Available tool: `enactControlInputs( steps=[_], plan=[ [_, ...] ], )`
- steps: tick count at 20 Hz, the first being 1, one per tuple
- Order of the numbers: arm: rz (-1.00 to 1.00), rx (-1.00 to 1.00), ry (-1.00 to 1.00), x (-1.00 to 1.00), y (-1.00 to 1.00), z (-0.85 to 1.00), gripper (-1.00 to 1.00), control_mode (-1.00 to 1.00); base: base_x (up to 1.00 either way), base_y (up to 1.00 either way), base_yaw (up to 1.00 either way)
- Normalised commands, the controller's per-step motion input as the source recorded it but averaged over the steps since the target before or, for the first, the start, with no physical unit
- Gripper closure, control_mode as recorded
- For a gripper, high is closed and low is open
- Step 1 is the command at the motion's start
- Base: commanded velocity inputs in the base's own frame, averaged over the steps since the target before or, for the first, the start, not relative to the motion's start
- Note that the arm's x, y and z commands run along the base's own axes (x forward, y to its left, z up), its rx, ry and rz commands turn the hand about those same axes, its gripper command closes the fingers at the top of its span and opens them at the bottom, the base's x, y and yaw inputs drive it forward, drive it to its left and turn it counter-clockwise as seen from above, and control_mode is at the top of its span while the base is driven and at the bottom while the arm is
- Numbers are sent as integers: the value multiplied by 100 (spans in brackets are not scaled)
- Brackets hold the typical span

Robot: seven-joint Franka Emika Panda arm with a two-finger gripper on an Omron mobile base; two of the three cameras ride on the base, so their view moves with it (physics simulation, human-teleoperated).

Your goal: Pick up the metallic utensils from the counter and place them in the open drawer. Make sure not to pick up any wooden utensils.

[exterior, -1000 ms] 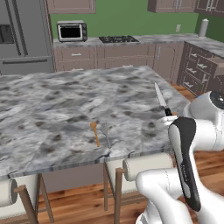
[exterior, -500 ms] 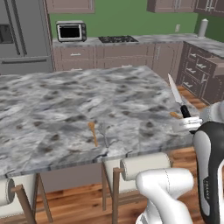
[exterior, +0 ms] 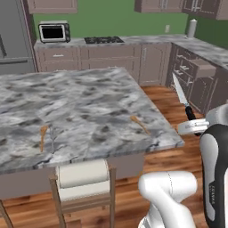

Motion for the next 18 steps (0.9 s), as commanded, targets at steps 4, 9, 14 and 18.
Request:
enactControlInputs(
  steps=[4, 9, 14, 18],
  plan=[
    [0, 0, 0, 0, 0, 0, 100, 100, 0, -100, 5],
    [0, 0, 0, 0, 0, 0, 100, 100, 10, -100, 5],
    [0, 0, 0, 0, 0, 0, 100, 100, 62, -100, 2],
    [0, 0, 0, 0, 0, 0, 100, 100, 100, -88, 0]
  ],
)
